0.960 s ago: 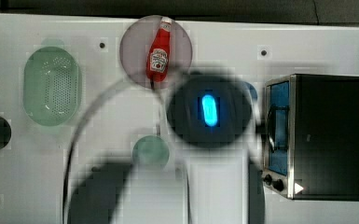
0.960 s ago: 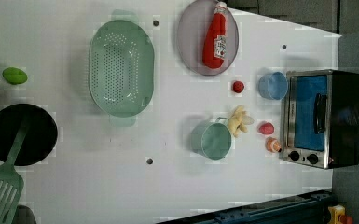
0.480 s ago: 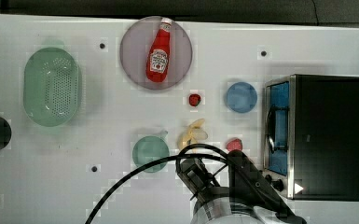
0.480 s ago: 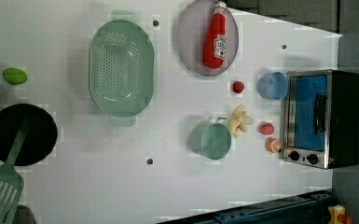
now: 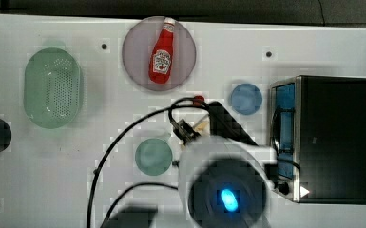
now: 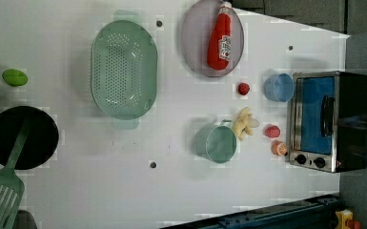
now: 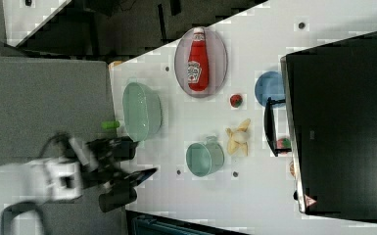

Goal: Pick banana from table and place on oven.

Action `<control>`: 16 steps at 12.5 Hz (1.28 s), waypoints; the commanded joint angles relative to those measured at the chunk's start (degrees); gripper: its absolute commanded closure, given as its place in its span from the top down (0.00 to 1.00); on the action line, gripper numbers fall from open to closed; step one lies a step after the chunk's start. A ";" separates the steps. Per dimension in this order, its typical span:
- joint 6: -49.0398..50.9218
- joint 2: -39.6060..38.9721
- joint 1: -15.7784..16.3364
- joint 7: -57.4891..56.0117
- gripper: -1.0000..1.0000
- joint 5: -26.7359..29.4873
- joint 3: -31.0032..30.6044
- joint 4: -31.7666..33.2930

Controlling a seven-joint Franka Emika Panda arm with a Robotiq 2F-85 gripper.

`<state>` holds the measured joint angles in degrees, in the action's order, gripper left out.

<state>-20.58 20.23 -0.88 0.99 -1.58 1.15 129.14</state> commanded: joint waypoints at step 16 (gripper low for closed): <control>-40.51 -36.38 0.10 2.29 1.00 -0.46 0.22 10.03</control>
<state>-60.04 -16.88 -1.12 1.07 -1.99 2.29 139.43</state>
